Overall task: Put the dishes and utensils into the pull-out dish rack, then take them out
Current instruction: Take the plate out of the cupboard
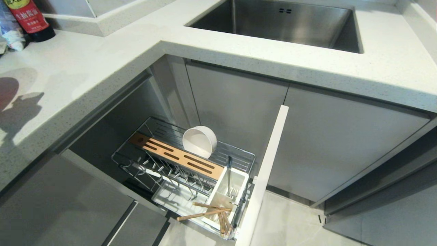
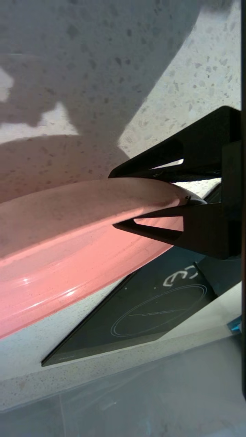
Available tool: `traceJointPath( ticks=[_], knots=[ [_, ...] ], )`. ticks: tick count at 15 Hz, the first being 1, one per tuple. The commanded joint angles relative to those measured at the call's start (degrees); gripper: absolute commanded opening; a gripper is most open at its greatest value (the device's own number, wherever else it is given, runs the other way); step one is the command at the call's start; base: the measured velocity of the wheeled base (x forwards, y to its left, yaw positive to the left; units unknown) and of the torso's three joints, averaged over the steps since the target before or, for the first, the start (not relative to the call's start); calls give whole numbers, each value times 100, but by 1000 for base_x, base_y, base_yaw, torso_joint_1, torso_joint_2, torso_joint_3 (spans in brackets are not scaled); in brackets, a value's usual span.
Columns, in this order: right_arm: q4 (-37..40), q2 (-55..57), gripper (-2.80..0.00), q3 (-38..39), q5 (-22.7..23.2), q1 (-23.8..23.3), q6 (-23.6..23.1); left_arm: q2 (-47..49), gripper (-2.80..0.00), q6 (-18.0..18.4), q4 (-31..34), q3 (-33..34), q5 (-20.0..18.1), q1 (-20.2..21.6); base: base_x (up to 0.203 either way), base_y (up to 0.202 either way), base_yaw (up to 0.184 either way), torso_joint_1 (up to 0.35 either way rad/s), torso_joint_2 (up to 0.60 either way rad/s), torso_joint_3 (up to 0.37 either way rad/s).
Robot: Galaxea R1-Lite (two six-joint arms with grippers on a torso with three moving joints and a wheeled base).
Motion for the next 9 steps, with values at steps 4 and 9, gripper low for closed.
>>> traceJointPath(
  ticks=[4,9],
  knots=[
    [5,2,-280,0,0,1,-2,-38,0,17,16,1,28,-9,0,0,0,0,0,0],
    [0,2,-280,0,-1,1,-2,-52,0,-45,-150,-11,-197,-9,0,0,0,0,0,0]
  ],
)
